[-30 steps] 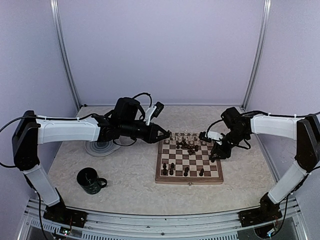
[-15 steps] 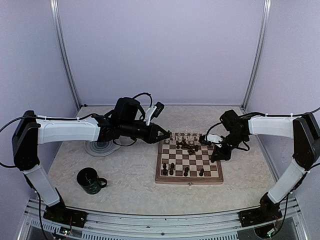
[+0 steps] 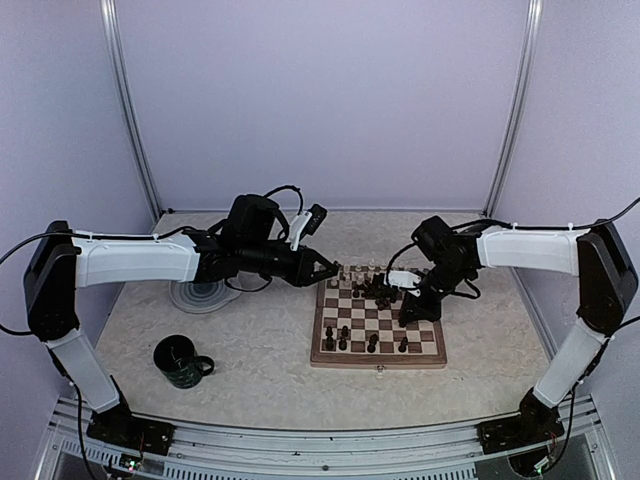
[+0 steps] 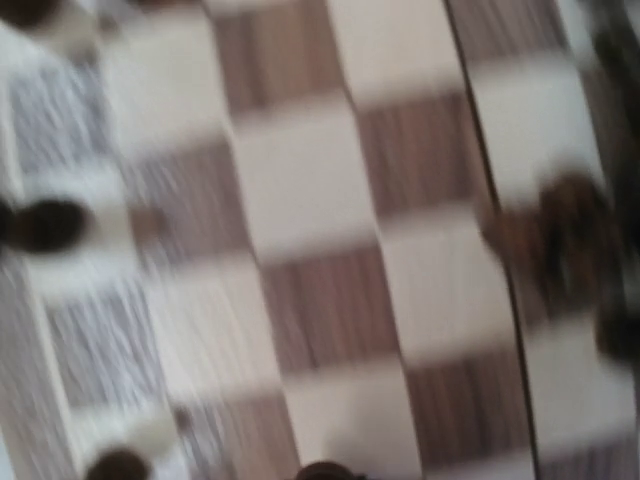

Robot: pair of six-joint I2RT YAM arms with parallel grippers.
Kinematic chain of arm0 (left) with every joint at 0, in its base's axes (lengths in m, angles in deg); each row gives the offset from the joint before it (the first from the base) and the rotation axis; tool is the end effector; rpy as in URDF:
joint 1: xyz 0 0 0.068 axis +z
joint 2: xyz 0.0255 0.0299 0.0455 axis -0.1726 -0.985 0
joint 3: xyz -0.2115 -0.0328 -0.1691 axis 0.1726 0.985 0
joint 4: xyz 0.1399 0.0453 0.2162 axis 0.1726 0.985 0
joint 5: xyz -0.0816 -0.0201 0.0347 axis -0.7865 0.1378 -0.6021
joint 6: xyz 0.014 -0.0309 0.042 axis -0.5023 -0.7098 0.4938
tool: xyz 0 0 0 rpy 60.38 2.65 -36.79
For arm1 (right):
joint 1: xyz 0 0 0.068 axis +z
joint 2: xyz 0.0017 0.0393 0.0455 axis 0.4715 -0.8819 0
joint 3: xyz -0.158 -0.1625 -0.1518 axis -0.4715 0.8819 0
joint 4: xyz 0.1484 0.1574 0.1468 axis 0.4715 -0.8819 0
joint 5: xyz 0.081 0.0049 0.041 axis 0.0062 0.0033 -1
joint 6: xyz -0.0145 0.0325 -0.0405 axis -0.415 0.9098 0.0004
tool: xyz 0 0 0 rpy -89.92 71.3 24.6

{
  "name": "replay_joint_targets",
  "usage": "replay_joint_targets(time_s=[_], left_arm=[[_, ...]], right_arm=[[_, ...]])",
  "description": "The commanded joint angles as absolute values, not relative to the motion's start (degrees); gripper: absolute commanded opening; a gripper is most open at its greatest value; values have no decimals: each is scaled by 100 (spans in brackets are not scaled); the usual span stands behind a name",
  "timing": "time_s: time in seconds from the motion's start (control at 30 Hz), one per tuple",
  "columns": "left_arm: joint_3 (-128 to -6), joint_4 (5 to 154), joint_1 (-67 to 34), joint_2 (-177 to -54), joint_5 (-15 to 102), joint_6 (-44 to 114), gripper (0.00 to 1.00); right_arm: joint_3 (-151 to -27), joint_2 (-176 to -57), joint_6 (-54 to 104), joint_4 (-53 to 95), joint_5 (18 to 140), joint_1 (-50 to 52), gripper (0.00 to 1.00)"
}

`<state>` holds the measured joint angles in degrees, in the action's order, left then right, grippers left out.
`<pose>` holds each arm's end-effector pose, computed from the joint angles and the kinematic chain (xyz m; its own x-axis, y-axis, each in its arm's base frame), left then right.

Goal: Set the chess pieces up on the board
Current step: Move the pawn to f7.

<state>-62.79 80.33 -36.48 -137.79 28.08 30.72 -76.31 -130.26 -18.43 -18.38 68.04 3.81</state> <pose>0.2603 -0.2945 0.2547 -0.5663 0.2260 -0.7926 0.7807 0.4553 -0.4281 0.2627 0.1770 0.1945 -0.2967 -0.8539 -0.4276 -0.9513 0.3033 0.0544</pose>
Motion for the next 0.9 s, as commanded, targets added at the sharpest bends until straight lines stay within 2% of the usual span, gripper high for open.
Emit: replay_joint_targets(time_s=[0.0, 0.37, 0.87], left_arm=[[-6275, 8066, -3603, -13655, 2824, 3214, 5], [-6283, 8110, -3525, -13567, 2847, 3259, 5], [-6318, 8163, -3336, -13425, 2917, 3333, 5]], right_arm=[[-8171, -13413, -1805, -1957, 6682, 713, 1], [-9050, -14124, -1750, -2111, 6413, 1255, 1], [-9209, -14478, -1765, -2199, 6312, 1594, 1]])
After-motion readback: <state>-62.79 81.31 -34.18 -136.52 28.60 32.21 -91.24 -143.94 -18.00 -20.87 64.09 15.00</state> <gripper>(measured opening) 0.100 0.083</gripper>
